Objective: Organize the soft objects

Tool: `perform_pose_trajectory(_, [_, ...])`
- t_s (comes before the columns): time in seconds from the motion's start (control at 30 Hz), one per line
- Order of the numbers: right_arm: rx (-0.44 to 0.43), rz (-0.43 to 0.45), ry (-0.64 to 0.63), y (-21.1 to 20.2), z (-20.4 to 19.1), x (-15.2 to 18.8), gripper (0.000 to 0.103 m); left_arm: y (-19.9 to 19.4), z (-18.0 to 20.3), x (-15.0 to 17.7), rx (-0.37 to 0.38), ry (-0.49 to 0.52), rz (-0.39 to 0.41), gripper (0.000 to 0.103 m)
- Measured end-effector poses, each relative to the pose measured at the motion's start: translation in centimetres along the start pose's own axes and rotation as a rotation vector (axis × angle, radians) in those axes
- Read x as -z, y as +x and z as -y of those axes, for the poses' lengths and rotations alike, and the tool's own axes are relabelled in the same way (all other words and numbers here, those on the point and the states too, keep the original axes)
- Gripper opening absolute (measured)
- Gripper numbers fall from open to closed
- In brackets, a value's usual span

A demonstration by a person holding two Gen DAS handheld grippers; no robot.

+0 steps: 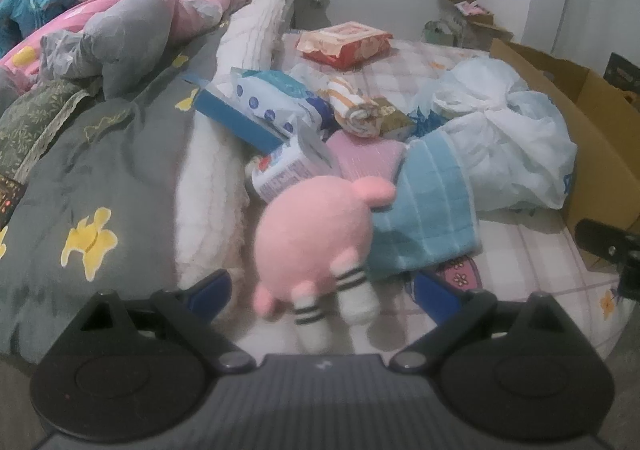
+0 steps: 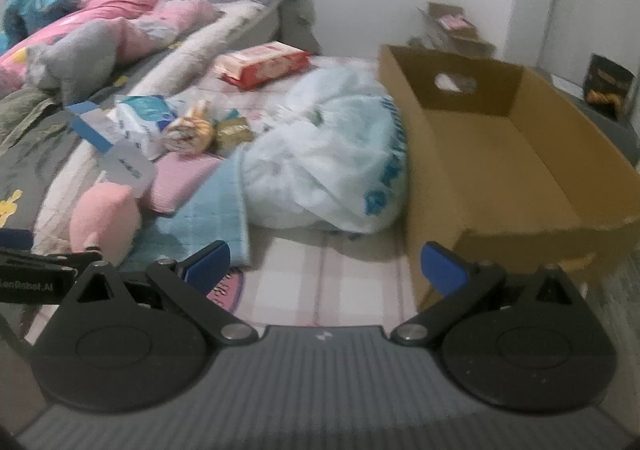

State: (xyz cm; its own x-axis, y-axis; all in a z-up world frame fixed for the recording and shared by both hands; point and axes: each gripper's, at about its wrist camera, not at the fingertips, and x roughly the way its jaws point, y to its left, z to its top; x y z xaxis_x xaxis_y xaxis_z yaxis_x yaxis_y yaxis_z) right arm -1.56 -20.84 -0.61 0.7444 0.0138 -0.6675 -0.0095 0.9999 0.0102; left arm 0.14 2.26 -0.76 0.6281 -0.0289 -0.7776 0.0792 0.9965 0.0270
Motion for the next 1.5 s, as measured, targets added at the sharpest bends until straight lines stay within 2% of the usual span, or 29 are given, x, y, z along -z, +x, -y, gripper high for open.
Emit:
perform_pose_trajectory(0.23, [-0.099,0.032,0.02,0.4,-1.2,-1.5,0.102,-0.6,-2.2,0.5,0.059,0.0,0.081,0.098])
perform_pose_trajectory(0.57, [-0.272,-0.007,0.044,2.4,-4.0,-3.1,0.102,-0.5,-4.2,0.8,0.124,-0.003,0.135,0.093])
perform_pose_trajectory(0.73, [-0.304,-0.019,0.027,3.3,-5.7,-4.0,0.101,0.0,-5.3,0.4,0.159,-0.013,0.133,0.091])
perform_pose_trajectory(0.9, [-0.335,-0.009,0.003,3.8,-6.9,-5.8,0.101,0.1,-6.7,-1.1,0.149,-0.038,0.167,0.091])
perform_pose_trajectory(1.23, [-0.414,0.034,-0.003,6.0,-8.6,-11.8,0.099,1.8,-9.9,-5.7,0.117,-0.146,0.209,0.07])
perform_pose_trajectory(1.37, [-0.463,0.022,0.027,7.3,-9.2,-13.1,0.094,3.3,-10.5,-7.2,0.112,-0.188,0.191,0.058])
perform_pose_trajectory(1.5, [-0.497,-0.009,0.058,8.7,-9.4,-13.1,0.088,5.3,-11.5,-8.9,0.118,-0.275,0.155,0.053])
